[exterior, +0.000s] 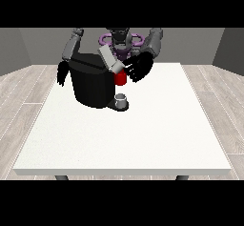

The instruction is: Insert the coffee pod into the coffee machine and close the lid

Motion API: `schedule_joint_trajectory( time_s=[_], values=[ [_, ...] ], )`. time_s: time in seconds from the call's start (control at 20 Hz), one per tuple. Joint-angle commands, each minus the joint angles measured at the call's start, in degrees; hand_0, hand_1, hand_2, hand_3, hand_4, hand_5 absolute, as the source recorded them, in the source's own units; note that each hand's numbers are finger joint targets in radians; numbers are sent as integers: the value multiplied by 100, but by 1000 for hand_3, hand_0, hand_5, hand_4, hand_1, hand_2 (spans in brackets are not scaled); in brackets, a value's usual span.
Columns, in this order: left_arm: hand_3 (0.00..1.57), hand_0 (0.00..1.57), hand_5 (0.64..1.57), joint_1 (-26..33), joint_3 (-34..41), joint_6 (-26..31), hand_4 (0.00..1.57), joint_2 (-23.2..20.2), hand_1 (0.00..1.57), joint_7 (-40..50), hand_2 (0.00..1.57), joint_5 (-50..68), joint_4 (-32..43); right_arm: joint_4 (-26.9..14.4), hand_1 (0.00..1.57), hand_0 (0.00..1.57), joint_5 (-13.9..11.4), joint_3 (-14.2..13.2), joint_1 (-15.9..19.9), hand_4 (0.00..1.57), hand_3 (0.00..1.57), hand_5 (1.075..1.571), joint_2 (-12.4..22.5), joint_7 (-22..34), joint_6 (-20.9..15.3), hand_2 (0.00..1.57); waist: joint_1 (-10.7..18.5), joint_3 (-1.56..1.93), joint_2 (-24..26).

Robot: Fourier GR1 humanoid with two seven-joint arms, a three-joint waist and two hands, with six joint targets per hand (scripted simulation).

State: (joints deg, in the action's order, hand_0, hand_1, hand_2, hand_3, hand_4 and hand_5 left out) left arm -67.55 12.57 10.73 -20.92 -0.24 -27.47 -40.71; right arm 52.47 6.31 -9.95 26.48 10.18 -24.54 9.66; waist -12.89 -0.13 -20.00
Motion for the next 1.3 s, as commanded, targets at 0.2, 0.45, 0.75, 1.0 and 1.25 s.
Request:
schedule_joint_trajectory(
  time_s=[0.2,0.45,0.75,1.0,1.25],
  values=[
    [0,0,1571,1318,27,230,0,1029,0,-895,0,668,-303,-388,0,0,92,-163,-951,278,0,1571,39,-508,219,0,671,14,1052],
    [0,0,1571,2690,328,422,0,1286,0,-1603,0,1156,-139,-56,0,0,-55,138,-1808,168,0,1571,-410,-525,32,0,955,3,2025],
    [0,0,1571,4070,346,715,272,1685,0,-2079,0,1433,-72,493,0,0,-579,787,-2511,0,0,1571,-585,-240,-133,0,1136,2,3344],
    [0,0,1571,5118,395,744,342,1612,0,-2268,0,1431,124,1492,0,0,-801,1546,-2714,183,0,1571,-1000,311,-407,0,909,4,4085],
    [0,0,1571,5485,633,995,333,1267,0,-2416,0,1650,238,2683,0,0,-626,2450,-2329,209,0,1571,-1012,1197,-976,0,669,4,4214]
  ],
)
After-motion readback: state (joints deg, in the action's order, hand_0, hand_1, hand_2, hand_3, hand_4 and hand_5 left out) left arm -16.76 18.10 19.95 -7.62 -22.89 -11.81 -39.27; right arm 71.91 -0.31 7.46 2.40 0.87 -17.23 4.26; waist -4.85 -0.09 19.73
